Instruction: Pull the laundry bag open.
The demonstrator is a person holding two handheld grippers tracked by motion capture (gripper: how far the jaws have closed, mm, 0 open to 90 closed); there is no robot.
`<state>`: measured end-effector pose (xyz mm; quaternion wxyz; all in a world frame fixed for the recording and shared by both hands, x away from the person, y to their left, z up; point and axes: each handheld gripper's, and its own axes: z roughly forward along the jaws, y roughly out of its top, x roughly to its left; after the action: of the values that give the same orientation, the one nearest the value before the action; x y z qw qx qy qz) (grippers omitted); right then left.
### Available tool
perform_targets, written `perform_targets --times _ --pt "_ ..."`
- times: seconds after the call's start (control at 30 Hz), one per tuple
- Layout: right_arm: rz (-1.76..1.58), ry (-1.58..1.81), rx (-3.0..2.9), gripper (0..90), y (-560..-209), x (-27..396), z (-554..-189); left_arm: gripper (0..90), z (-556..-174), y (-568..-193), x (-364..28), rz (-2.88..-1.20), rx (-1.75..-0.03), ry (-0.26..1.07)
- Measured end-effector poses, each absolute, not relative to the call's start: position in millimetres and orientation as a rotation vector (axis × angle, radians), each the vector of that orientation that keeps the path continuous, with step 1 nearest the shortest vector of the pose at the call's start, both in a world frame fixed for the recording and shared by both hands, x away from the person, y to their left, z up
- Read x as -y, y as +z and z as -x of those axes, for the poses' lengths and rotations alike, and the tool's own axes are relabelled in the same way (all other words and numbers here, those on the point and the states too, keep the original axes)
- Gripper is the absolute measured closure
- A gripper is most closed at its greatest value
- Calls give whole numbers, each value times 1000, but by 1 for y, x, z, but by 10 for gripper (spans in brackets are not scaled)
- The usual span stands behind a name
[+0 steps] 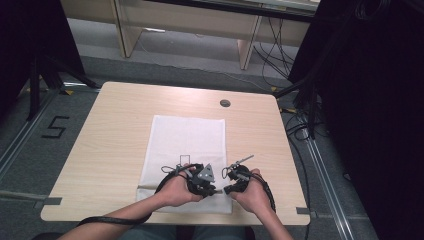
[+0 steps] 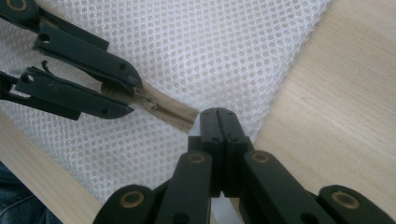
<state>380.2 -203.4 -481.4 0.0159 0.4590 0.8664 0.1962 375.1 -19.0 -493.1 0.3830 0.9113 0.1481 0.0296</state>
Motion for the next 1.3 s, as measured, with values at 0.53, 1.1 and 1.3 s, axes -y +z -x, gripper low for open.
perform_targets --times 0.53,1.1,1.3 --pt "-1431 611 -2691 900 -481 203 -380 818 -376 -490 13 -2327 -358 85" --pt "-1458 590 -2687 900 -480 202 -379 818 -375 -487 7 -2327 -372 80" --pt "-1410 611 -2695 900 -481 203 -380 818 -374 -487 5 -2326 -363 83"
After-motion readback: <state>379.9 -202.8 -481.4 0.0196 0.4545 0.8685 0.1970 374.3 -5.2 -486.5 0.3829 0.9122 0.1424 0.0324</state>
